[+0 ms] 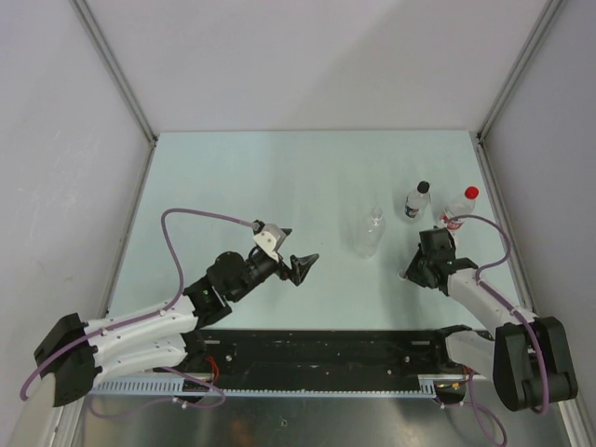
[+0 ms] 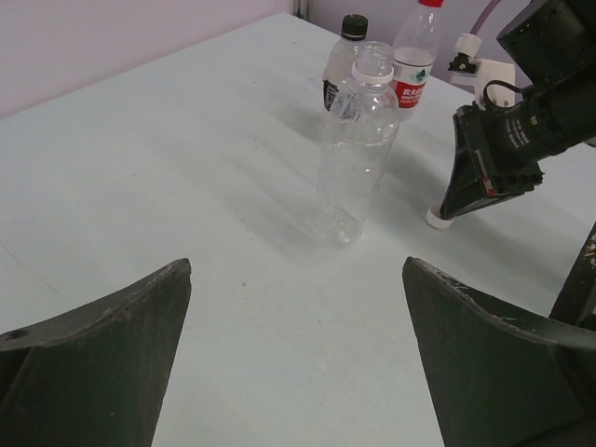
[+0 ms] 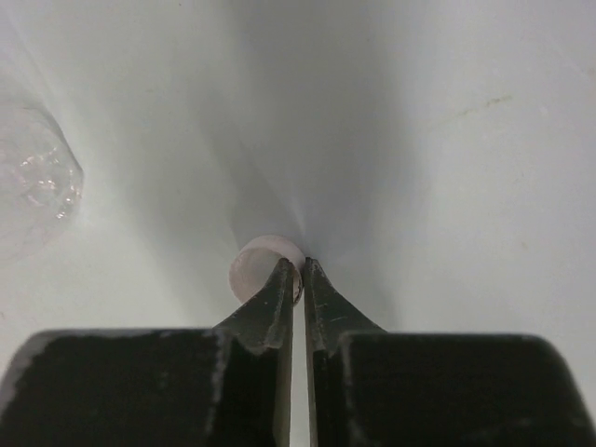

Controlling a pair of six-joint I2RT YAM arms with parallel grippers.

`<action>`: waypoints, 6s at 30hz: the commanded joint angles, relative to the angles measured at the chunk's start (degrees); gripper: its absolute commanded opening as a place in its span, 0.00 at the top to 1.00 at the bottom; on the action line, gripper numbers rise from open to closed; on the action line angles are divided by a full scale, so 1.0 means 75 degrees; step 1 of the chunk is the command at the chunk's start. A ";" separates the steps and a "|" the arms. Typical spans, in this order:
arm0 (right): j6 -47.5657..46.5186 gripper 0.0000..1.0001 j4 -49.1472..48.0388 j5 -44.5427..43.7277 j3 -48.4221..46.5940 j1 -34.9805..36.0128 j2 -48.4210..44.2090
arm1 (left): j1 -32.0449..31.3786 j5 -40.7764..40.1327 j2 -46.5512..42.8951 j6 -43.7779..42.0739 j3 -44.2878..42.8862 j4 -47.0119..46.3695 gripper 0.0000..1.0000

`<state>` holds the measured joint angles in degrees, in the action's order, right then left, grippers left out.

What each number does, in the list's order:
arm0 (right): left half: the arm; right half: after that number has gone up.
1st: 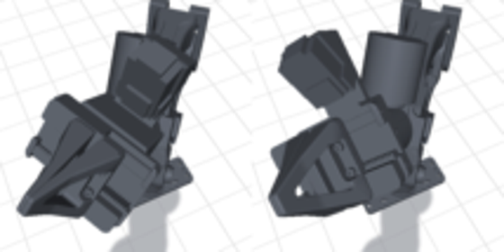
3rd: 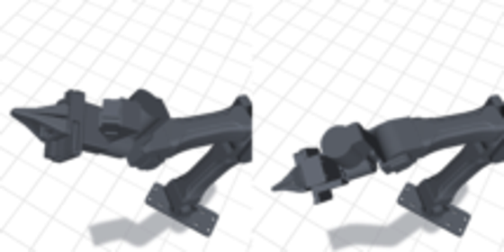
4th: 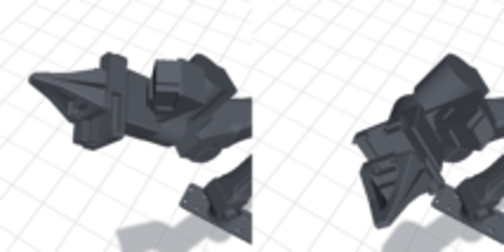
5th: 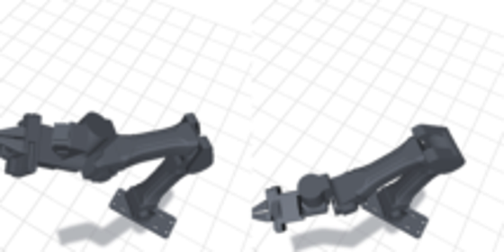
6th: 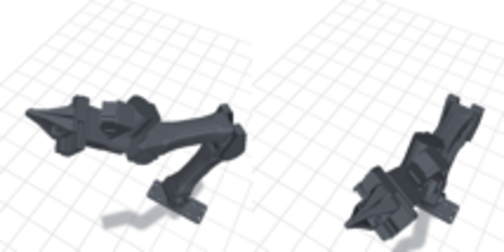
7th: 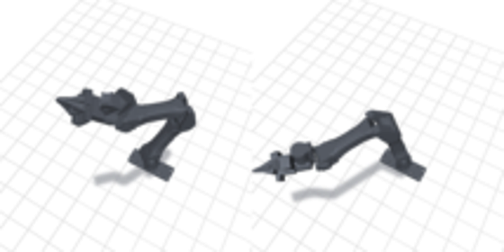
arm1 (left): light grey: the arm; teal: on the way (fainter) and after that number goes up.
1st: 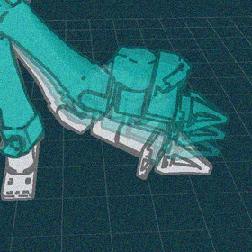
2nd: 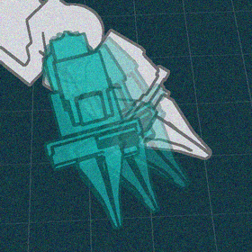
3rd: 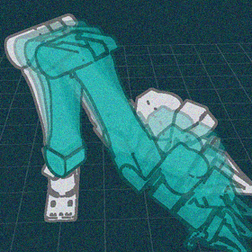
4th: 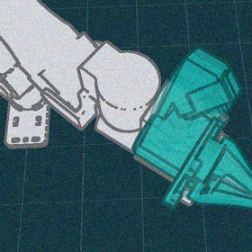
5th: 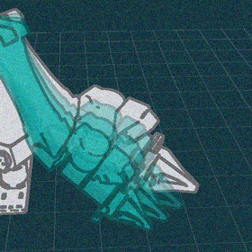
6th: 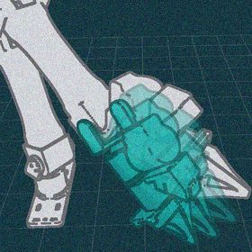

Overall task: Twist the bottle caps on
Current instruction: Pick up the bottle cap from the center of the board, then pick up the plastic bottle at the center of the board.

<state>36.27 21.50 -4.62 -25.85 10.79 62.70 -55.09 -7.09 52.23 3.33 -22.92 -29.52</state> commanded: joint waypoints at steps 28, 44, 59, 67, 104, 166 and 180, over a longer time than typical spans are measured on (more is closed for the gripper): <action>-0.1777 1.00 -0.8038 0.8207 -0.1357 0.3393 -0.2473 | 0.0162 0.6175 0.0353 0.4238 -0.2391 -0.0794 0.05; -0.2949 1.00 -0.7734 0.8394 -0.1612 0.3457 -0.2521 | 0.0152 0.7185 0.0720 0.5223 -0.2279 -0.1913 0.35; -0.3713 1.00 -0.6660 0.8669 -0.1774 0.3466 -0.2559 | 0.0277 0.6936 0.0802 0.5454 -0.2121 -0.2029 0.57; -0.4054 0.99 -0.6236 0.8609 -0.1804 0.3468 -0.2530 | 0.0302 0.6899 0.0711 0.5435 -0.2077 -0.2040 0.64; 0.0570 0.01 -0.0739 0.1657 -0.1659 0.1475 -0.3767 | 0.0814 0.4183 -0.0079 0.1996 -0.1147 -0.0109 0.80; -0.5729 0.05 -1.5048 -0.0934 0.2337 0.2976 0.4004 | 0.0841 0.3630 -0.0130 0.1151 -0.1126 0.0287 0.80; -0.6271 0.07 -1.5061 -0.1272 0.1989 0.3117 0.3942 | 0.0841 0.3746 -0.0034 0.1058 -0.1178 0.0293 0.80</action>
<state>-7.90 -74.32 -12.19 -8.91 33.85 91.59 -49.30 21.15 51.79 12.97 -30.52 -26.02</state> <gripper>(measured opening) 0.941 0.374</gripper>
